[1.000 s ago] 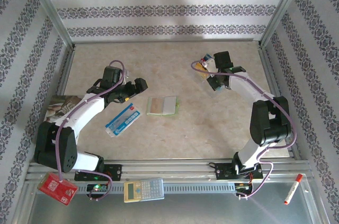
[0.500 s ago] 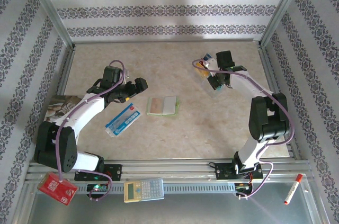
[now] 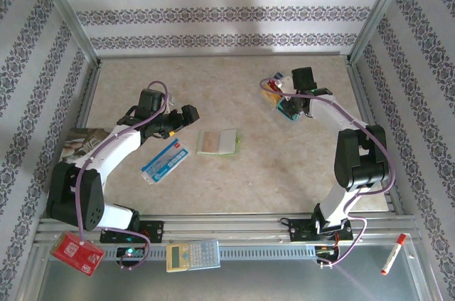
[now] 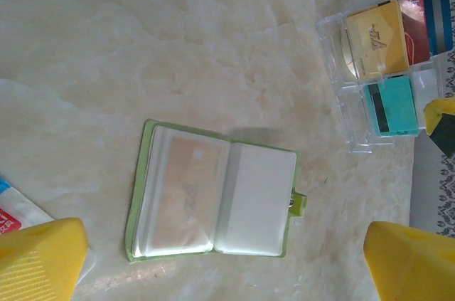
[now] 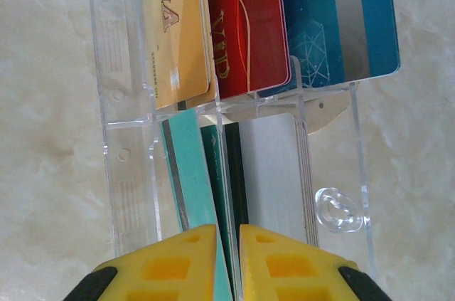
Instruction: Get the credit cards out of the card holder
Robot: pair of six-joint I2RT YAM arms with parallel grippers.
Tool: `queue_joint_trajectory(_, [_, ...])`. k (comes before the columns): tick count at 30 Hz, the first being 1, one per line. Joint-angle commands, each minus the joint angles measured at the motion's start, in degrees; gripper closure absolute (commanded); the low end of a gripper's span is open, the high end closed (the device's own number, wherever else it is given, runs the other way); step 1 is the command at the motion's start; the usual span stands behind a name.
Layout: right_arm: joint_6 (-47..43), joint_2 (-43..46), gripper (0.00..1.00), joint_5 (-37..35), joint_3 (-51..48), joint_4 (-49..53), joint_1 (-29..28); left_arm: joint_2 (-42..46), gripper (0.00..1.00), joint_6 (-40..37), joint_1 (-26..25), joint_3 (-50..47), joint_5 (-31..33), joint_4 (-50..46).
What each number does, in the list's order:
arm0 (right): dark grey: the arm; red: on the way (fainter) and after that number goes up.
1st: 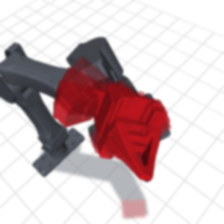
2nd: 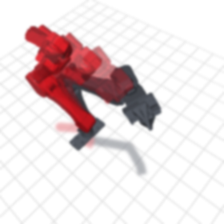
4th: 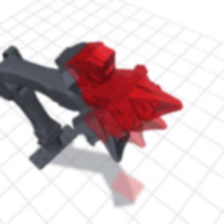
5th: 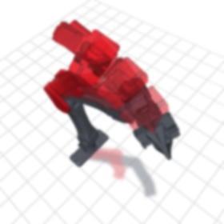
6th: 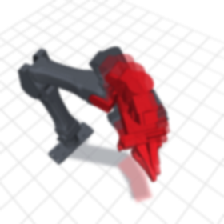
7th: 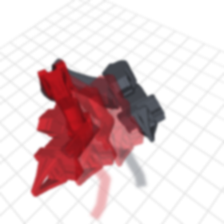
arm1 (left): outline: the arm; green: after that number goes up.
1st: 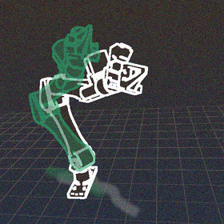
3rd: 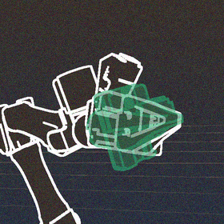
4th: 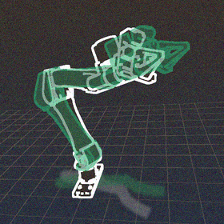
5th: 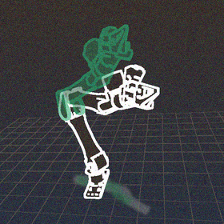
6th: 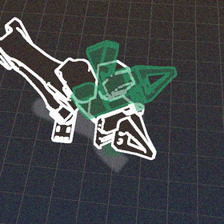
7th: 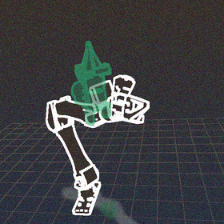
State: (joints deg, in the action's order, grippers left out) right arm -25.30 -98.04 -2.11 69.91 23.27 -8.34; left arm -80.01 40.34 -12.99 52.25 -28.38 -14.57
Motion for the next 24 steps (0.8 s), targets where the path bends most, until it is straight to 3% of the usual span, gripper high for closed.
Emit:
queue_joint_trajectory(1, [1.25, 0.87, 0.82, -1.14, 1.46, -1.04, 0.63, -0.6, 0.0, -0.43, 0.61, 0.36, -0.93, 1.03])
queue_joint_trajectory(9, [7.73, 6.88, 0.78, 4.23, 0.67, -0.49, -0.41, -0.25, 0.0, -0.18, 0.65, 0.12, -1.02, 0.77])
queue_joint_trajectory(13, [17.65, 9.42, 0.64, 5.45, 0.01, -0.25, -3.24, 0.31, 0.0, 0.06, 0.62, -0.57, -0.01, 1.03])
queue_joint_trajectory(15, [23.11, 9.79, 0.6, 4.91, -0.16, 0.32, -5.58, 0.61, 0.0, 0.09, 0.59, -1.05, 0.66, 1.12])
queue_joint_trajectory(20, [37.74, 8.71, 0.62, 3.69, 1.19, 5.44, -12.18, 1.86, 0.0, -0.59, 0.67, -2.23, 3.06, 0.21])
queue_joint_trajectory(24, [45.95, 7.95, 0.6, 3.91, -0.12, 4.51, -20.59, 3.32, 0.0, 0.19, 1.08, -4.17, 5.53, -0.28])
